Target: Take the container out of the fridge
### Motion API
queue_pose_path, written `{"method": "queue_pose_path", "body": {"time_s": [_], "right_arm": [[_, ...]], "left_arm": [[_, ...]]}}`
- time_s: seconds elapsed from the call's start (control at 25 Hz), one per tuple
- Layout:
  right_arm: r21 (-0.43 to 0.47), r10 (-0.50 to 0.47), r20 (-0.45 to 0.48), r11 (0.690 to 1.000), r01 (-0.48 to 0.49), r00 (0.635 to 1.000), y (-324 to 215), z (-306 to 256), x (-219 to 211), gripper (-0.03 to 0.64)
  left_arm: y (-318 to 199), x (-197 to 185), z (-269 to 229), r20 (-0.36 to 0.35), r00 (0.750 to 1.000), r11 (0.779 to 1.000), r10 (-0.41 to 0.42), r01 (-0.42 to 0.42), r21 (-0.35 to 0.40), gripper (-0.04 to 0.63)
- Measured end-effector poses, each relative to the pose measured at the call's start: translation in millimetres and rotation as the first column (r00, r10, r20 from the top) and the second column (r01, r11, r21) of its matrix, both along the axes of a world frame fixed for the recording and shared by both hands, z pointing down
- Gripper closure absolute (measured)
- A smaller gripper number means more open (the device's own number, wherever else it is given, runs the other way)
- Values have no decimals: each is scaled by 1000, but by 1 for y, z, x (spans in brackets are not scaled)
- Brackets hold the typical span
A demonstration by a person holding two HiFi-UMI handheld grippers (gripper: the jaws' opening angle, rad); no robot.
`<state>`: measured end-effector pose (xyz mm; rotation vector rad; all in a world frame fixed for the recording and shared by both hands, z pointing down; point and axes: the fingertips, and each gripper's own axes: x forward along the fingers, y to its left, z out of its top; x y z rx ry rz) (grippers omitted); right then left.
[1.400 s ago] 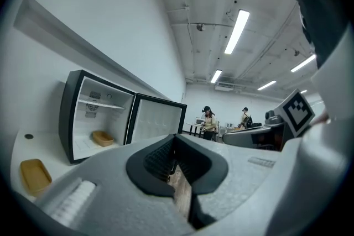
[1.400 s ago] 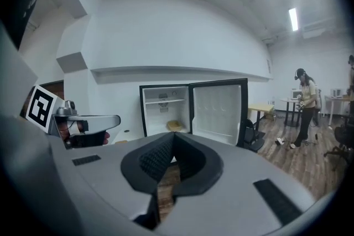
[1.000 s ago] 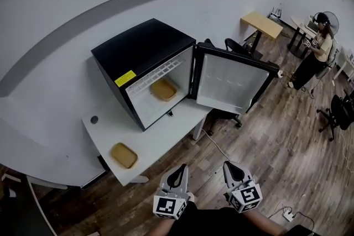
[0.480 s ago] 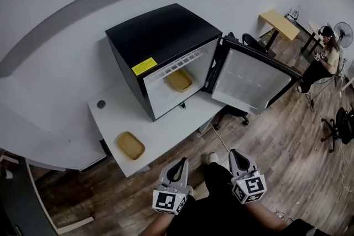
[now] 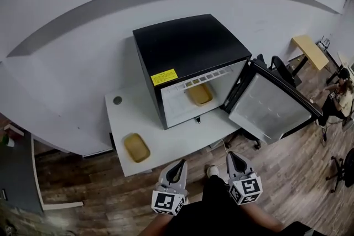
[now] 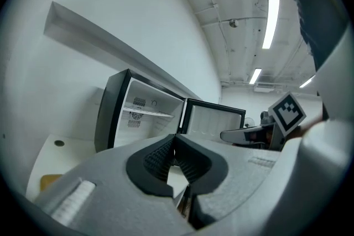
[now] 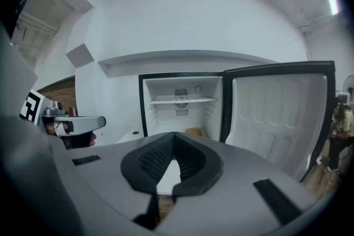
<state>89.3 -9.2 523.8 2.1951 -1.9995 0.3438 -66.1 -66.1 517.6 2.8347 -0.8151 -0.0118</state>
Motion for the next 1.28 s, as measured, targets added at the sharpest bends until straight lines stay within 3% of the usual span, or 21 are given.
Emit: {"method": "queue_pose_path", "body": {"time_s": [0.2,0.52,0.68,0.96,1.28], "right_arm": [[-2,-102,36,995,102,994,-27,7,40,617],[11,-167,85,986,167,982,-64,10,115,617],[7,-216,112,976,217,970,-80,11,134,617],[-27,-356,142,931,364,924,-105,29,139,617],[-103,-380,133,913,394,915,-137,53,149,617]], "left_arm": [[-19,49,3,16,997,997,-75,76,-13,580],[-43,125,-5,60,989,991,-135,134,19,580],[-55,143,-2,80,980,983,-183,183,10,580],[-72,165,0,101,961,967,-255,255,14,580],[-86,176,10,102,951,955,-293,296,-20,580]]}}
